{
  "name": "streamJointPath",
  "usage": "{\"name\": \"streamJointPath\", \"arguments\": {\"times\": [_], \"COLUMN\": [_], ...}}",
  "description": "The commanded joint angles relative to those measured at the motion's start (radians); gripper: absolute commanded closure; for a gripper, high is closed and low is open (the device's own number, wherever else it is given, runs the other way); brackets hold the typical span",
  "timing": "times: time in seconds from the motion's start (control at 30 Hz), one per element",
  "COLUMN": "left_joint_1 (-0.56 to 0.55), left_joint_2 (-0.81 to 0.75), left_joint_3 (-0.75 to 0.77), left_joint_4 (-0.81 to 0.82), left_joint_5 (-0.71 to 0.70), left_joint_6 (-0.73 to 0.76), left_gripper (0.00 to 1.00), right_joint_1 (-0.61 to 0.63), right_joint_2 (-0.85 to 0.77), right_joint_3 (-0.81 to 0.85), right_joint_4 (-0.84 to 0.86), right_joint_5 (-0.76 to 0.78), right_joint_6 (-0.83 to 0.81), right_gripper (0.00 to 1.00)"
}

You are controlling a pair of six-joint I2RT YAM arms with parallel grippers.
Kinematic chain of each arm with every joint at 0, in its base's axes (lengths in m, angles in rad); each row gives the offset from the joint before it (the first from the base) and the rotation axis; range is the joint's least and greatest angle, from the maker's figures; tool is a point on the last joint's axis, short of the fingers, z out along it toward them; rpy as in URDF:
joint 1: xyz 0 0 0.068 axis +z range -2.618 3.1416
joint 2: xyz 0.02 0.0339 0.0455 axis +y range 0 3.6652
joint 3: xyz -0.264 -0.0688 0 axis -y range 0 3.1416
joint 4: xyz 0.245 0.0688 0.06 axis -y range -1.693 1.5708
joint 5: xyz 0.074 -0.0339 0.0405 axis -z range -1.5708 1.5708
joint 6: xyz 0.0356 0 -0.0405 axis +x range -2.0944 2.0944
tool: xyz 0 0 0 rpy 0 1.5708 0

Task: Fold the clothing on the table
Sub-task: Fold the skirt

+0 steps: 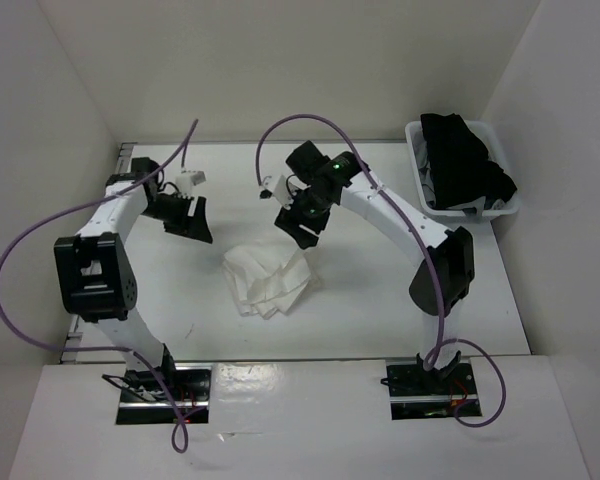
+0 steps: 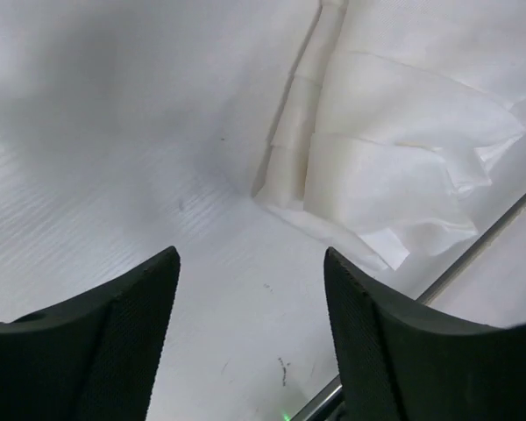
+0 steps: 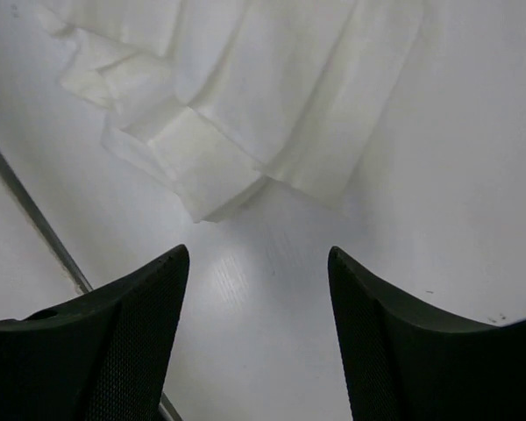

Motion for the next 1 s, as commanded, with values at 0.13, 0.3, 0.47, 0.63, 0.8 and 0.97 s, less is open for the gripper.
{"name": "streamJointPath", "arguments": {"times": [0.13,0.3,0.47,0.63,0.8,0.97], "left_joint_1": [0.083,0.152,0.230,0.275,0.310,0.332], "left_joint_2": [-0.156,-0.243,-0.311,-0.320,-0.286,-0.276], "left_joint_3": [-0.081,-0.123,-0.190,-0.209,-0.209,-0.209], "left_joint_4": [-0.029,-0.038,-0.047,-0.047,-0.047,-0.057], "left_joint_5": [0.070,0.104,0.127,0.147,0.156,0.165], "left_joint_6": [0.016,0.028,0.039,0.051,0.061,0.071], "left_gripper": [0.22,0.22,0.21,0.21,0.21,0.21], "right_joint_1": [-0.035,-0.054,-0.066,-0.075,-0.075,-0.075], "right_joint_2": [0.047,0.127,0.193,0.202,0.193,0.172], "right_joint_3": [-0.146,-0.079,-0.011,-0.011,-0.035,-0.075], "right_joint_4": [0.235,0.260,0.214,0.203,0.192,0.181], "right_joint_5": [-0.029,-0.098,-0.164,-0.214,-0.246,-0.265], "right_joint_6": [0.068,0.096,0.096,0.096,0.087,0.076], "right_gripper": [0.30,0.31,0.31,0.36,0.66,0.84]}}
